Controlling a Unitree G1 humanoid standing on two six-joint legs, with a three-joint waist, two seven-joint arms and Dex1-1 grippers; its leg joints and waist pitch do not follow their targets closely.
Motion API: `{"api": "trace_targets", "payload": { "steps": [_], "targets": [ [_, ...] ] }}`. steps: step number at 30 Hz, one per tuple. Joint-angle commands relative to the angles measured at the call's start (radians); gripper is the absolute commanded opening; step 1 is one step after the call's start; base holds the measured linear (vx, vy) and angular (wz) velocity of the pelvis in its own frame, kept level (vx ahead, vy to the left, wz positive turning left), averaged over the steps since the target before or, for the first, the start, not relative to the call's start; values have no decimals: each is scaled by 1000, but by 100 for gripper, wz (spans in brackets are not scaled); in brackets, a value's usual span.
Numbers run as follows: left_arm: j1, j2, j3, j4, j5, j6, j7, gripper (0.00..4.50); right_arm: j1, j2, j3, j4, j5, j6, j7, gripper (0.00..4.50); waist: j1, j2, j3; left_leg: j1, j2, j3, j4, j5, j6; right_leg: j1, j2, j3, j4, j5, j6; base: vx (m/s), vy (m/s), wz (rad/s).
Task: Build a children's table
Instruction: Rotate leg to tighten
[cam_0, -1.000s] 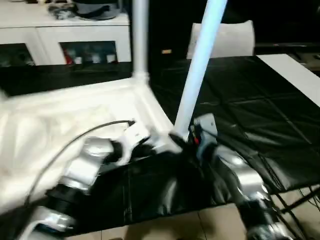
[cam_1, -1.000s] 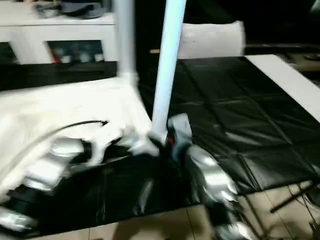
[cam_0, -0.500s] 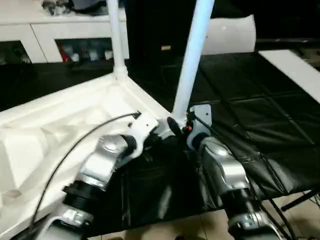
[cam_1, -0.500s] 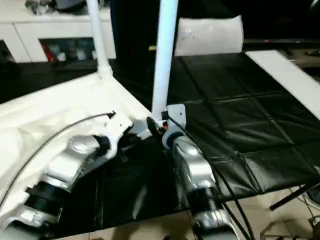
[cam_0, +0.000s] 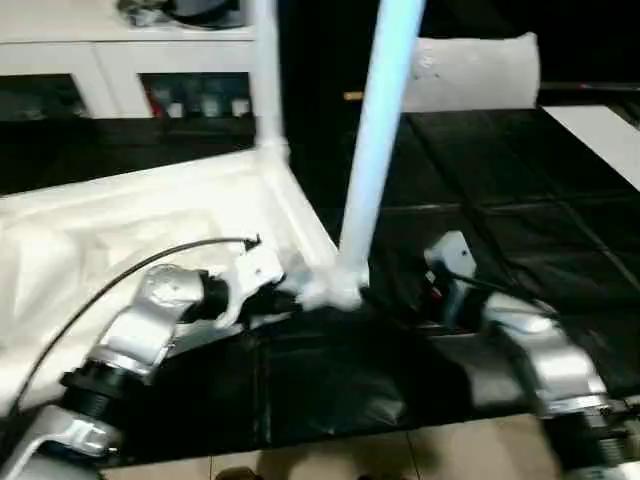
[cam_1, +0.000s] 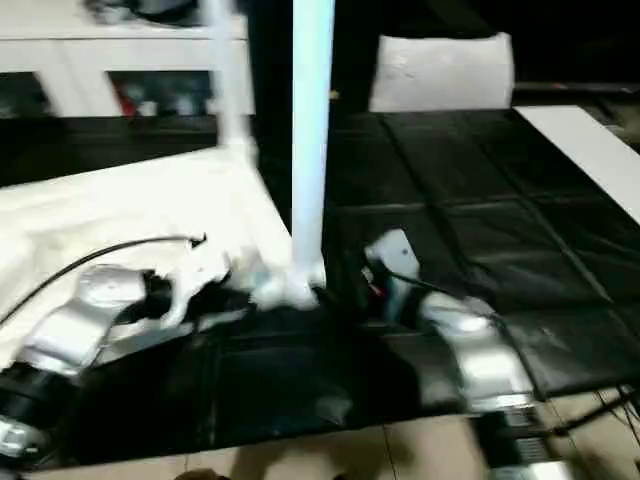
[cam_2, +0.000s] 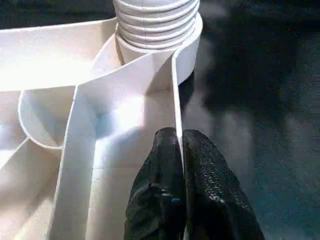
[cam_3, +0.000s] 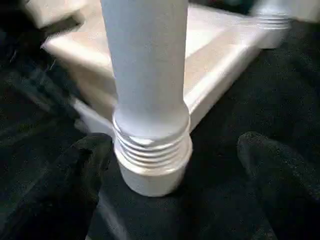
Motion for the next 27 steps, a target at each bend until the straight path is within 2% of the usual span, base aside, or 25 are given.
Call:
{"api": "trace_targets", "payload": {
  "steps": [1, 4, 5, 6, 7, 8, 9, 12, 13, 15, 18, 19, 22, 23, 27],
  "targets": [
    [-31, 0, -43, -24, -24, -50, -95, 0, -6, -15, 34, -27, -6, -13, 70, 442, -3, 8, -54, 11, 37, -6, -72, -227, 40, 51, -77, 67, -81, -313, -143, 0, 0, 0],
    [-49, 22, -80, -8, -27, -93, -185, 0, -32, -40, 70, -6, -17, -37, 139, 442, 2, 4, -58, 6, 38, -7, -71, -209, 41, 54, -79, 67, -76, -296, -148, 0, 0, 0],
    [-49, 22, -80, -8, -27, -93, -185, 0, -32, -40, 70, -6, -17, -37, 139, 442, 4, 5, -58, 6, 39, -7, -71, -201, 39, 54, -78, 68, -73, -282, -151, 0, 0, 0],
    [-62, 29, -102, 7, -18, -119, -218, 0, -45, -51, 99, 0, -20, -51, 188, 442, 5, 4, -58, 7, 40, -7, -71, -197, 38, 54, -79, 68, -72, -277, -153, 0, 0, 0],
    [-73, 31, -117, 19, -11, -144, -241, 0, -56, -50, 116, 4, -11, -46, 217, 442, 10, 0, -58, 6, 38, -5, -70, -199, 43, 55, -78, 67, -72, -285, -151, 0, 0, 0],
    [-75, 30, -118, 20, -10, -146, -242, 0, -59, -49, 118, 6, -11, -45, 219, 442, 11, 0, -58, 6, 37, -5, -70, -200, 44, 55, -78, 67, -72, -291, -149, 0, 0, 0],
    [-78, 29, -120, 23, -9, -150, -246, 0, -62, -47, 121, 9, -10, -44, 223, 416, 13, 2, -59, 6, 39, -6, -70, -198, 43, 55, -80, 67, -72, -292, -148, 0, 0, 0],
    [-88, 25, -124, 37, -3, -166, -263, 0, -75, -41, 129, 21, -2, -39, 245, 404, 15, 1, -61, 5, 41, -6, -69, -185, 37, 56, -81, 67, -69, -274, -152, 0, 0, 0],
    [-94, 22, -125, 45, 0, -172, -270, 0, -82, -39, 135, 23, 4, -28, 266, 382, 15, 1, -61, 3, 41, -7, -69, -180, 37, 58, -80, 67, -66, -259, -154, 0, 0, 0],
    [-99, 22, -128, 53, -2, -180, -276, 0, -87, -41, 142, 27, 7, -24, 283, 371, 13, 0, -62, 3, 40, -6, -68, -179, 38, 58, -80, 66, -65, -252, -157, 0, 0, 0],
    [-107, 20, -135, 70, -5, -194, -281, 0, -92, -48, 153, 36, 8, -26, 306, 352, 15, -1, -61, 3, 38, -5, -67, -178, 40, 58, -80, 66, -68, -274, -149, 0, 0, 0],
    [-110, 19, -136, 75, -5, -199, -281, 0, -92, -49, 155, 39, 7, -28, 310, 329, 17, -1, -62, 3, 39, -5, -67, -174, 40, 58, -81, 66, -69, -284, -143, 0, 0, 0],
    [-115, 16, -133, 90, -3, -211, -280, 0, -93, -50, 157, 45, 5, -30, 315, 321, 17, -1, -62, 3, 40, -5, -67, -173, 38, 57, -80, 65, -69, -279, -145, 0, 0, 0],
    [-116, 15, -133, 91, -3, -212, -280, 0, -93, -50, 157, 45, 6, -30, 316, 296, 17, -1, -62, 3, 40, -6, -67, -176, 37, 58, -80, 65, -68, -279, -145, 0, 0, 0],
    [-117, 13, -130, 103, 1, -222, -276, 0, -84, -45, 161, 41, 9, -18, 314, 273, 19, -1, -63, 3, 39, -5, -67, -177, 37, 57, -80, 65, -70, -289, -140, 0, 0, 0]
  ]
}}
